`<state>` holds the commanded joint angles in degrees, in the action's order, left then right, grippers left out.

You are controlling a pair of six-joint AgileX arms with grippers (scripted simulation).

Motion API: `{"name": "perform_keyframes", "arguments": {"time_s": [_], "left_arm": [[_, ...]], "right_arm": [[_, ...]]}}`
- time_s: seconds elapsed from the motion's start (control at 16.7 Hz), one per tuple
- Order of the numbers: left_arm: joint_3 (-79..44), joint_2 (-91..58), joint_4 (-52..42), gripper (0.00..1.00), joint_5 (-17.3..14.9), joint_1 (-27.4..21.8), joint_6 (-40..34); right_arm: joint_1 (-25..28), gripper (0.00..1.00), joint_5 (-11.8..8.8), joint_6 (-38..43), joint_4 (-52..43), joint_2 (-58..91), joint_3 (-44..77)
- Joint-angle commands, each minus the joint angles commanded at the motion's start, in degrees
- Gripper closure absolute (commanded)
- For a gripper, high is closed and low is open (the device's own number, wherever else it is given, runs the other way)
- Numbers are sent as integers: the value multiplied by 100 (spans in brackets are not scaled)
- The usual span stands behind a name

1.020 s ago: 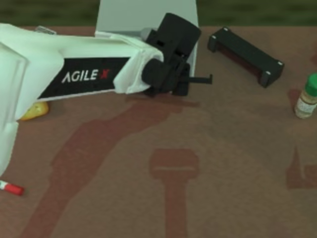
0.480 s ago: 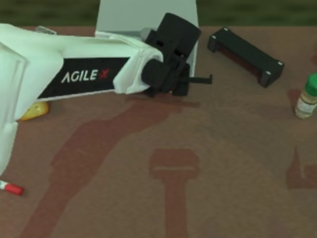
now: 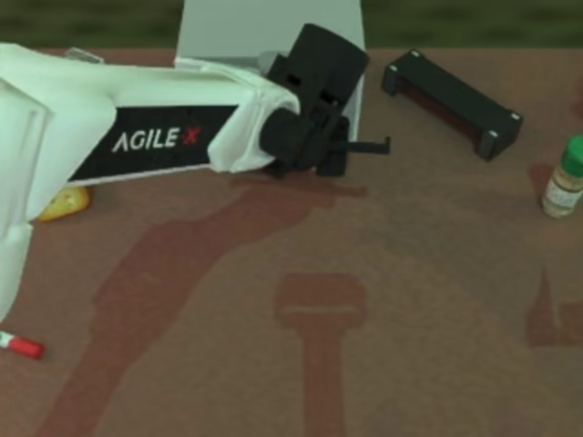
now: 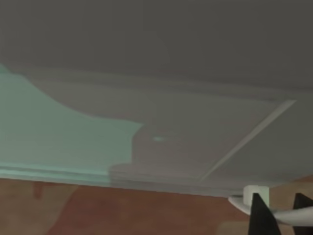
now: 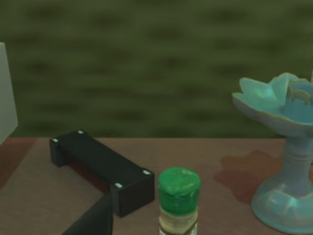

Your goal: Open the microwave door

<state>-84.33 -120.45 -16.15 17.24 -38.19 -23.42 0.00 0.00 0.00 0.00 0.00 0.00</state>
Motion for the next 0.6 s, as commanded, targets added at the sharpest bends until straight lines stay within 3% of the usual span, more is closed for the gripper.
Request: {"name": "perform_keyframes", "arguments": {"time_s": [0.6], "left_arm": [[0, -12, 7, 100, -46, -42, -15]], "right_arm": [[0, 0, 0, 0, 0, 0, 0]]}}
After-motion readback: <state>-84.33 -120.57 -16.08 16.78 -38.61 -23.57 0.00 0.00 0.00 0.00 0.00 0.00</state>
